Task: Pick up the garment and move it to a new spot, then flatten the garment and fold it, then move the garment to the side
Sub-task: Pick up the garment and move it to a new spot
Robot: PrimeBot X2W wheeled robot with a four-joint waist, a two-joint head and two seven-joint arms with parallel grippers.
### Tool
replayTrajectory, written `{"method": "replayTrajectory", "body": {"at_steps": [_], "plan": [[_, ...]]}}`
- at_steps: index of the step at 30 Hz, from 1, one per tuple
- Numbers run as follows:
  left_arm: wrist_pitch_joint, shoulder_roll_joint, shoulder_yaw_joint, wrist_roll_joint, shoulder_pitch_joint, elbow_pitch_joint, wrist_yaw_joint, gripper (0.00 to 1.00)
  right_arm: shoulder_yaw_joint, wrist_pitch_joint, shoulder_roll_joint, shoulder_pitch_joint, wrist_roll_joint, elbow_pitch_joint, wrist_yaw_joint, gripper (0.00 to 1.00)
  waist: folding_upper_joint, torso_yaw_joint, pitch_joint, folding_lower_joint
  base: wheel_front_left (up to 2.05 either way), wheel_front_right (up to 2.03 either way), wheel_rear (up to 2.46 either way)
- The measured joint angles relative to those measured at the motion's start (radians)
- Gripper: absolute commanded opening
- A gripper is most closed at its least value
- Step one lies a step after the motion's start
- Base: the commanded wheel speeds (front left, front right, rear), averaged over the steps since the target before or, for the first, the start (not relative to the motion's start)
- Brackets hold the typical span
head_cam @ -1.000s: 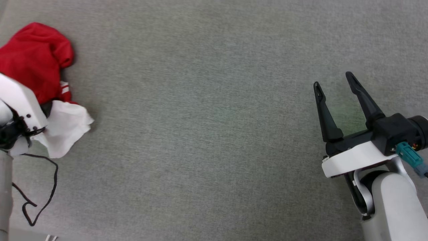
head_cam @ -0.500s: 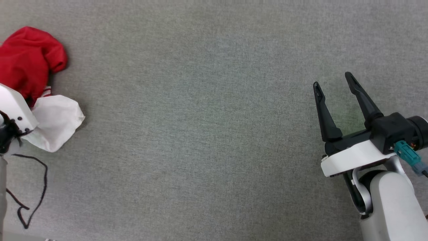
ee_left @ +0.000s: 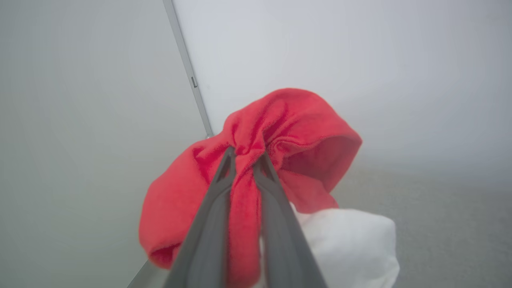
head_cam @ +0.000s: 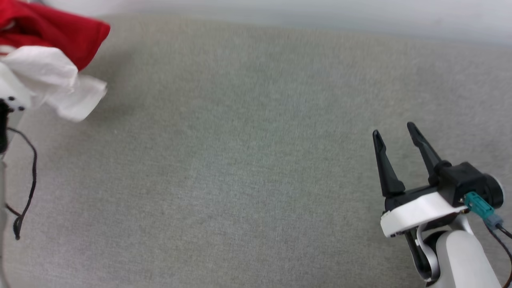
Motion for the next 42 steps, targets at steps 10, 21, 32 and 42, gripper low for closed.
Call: {"method": "replayTrajectory", "body": {"at_steps": [10, 21, 32, 42], "plan": [[-0.18, -0.146, -0.074, 0.03, 0.079, -0.12, 0.011, 0.0, -0.023, 0.004, 0.006, 0.093, 0.032, 0.019, 0.0, 1.0, 0.0, -0.042, -0.16, -0.0002, 0.0, 0.0, 0.0], [-0.192, -0.409, -0.271, 0.021, 0.36, -0.356, -0.011, 0.0, -0.023, 0.053, 0.007, 0.161, 0.045, -0.026, 0.0, 1.0, 0.0, -0.238, -0.244, -0.0002, 0.0, 0.0, 0.0], [-0.138, -0.467, -0.447, 0.037, 0.605, -0.258, -0.02, 0.0, -0.013, 0.058, 0.008, 0.168, 0.067, -0.042, 0.0, 1.0, 0.0, -0.33, -0.186, -0.0002, 0.0, 0.0, 0.0], [-0.235, -0.488, -0.495, 0.066, 0.627, -0.338, 0.002, 1.0, -0.015, 0.051, 0.008, 0.171, 0.071, -0.026, 0.0, 1.0, 0.0, -0.283, -0.212, -0.0001, 0.0, 0.0, 0.0]]}}
